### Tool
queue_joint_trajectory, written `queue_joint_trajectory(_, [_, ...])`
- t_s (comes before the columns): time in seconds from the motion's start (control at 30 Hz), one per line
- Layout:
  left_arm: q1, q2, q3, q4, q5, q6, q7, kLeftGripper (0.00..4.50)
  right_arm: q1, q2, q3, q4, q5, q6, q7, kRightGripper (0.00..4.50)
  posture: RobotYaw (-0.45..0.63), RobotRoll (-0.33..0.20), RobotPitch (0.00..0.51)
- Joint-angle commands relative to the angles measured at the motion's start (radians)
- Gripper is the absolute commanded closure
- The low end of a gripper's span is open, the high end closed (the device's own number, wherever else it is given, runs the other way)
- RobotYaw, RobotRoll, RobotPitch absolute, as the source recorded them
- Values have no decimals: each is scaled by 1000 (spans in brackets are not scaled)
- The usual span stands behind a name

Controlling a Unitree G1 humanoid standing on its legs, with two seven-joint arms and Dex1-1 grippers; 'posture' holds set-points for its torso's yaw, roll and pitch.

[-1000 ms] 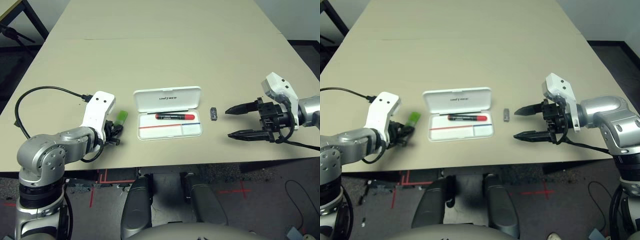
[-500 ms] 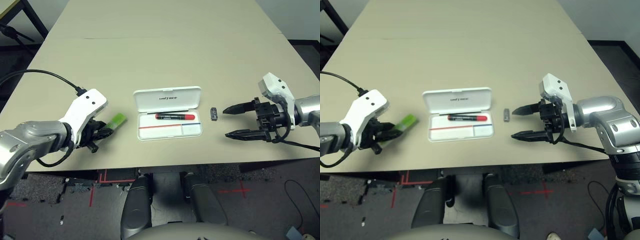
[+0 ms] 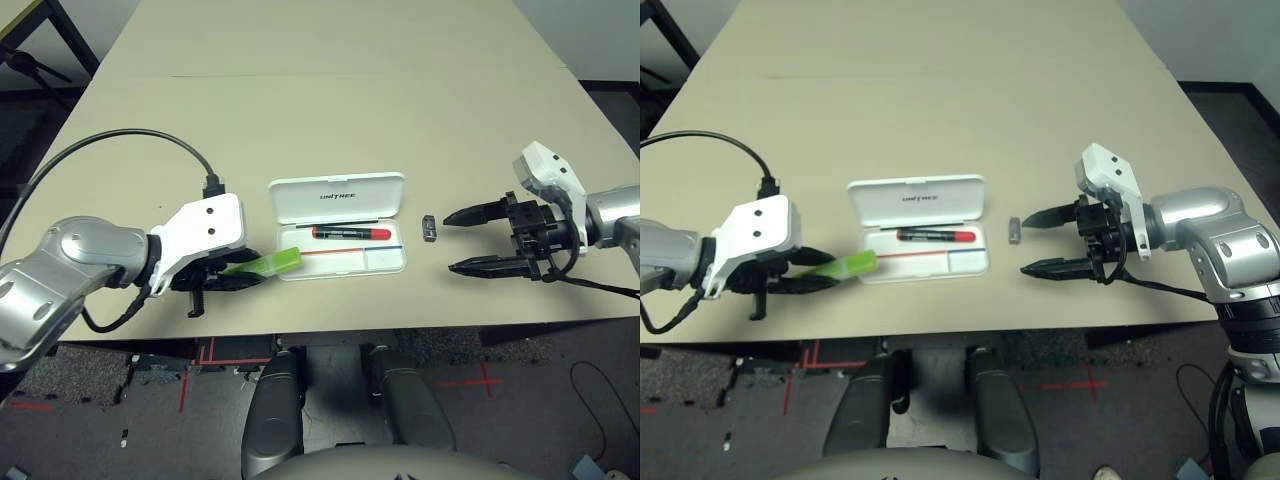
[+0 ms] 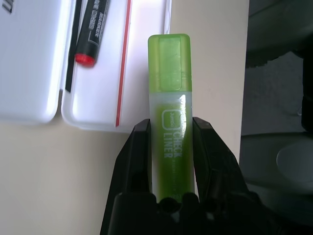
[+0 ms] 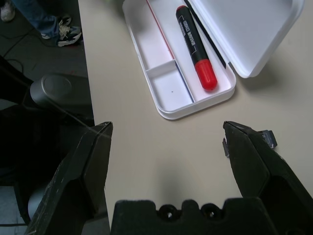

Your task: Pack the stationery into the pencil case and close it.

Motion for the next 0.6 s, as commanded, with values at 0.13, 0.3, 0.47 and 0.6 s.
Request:
queue_joint_trajectory(0.13, [-165,-111,-164,105,172,-73,-70,3419,9,-11,5,-13,-11,-13,3,0,-38,0,190])
queue_joint_trajectory(0.3, [-243,-193,-237,159,248,-88,-105,3419,15,-13,3,-18,-12,-13,1,0,-38,0,190])
queue_joint_trajectory(0.47, [-265,-251,-267,181,286,-79,-118,3419,23,-17,0,-23,-13,-15,1,0,-55,0,189])
queue_joint_trajectory(0.6, [-276,-299,-288,203,312,-70,-115,3419,32,-25,2,-29,-17,-18,3,0,-58,0,189])
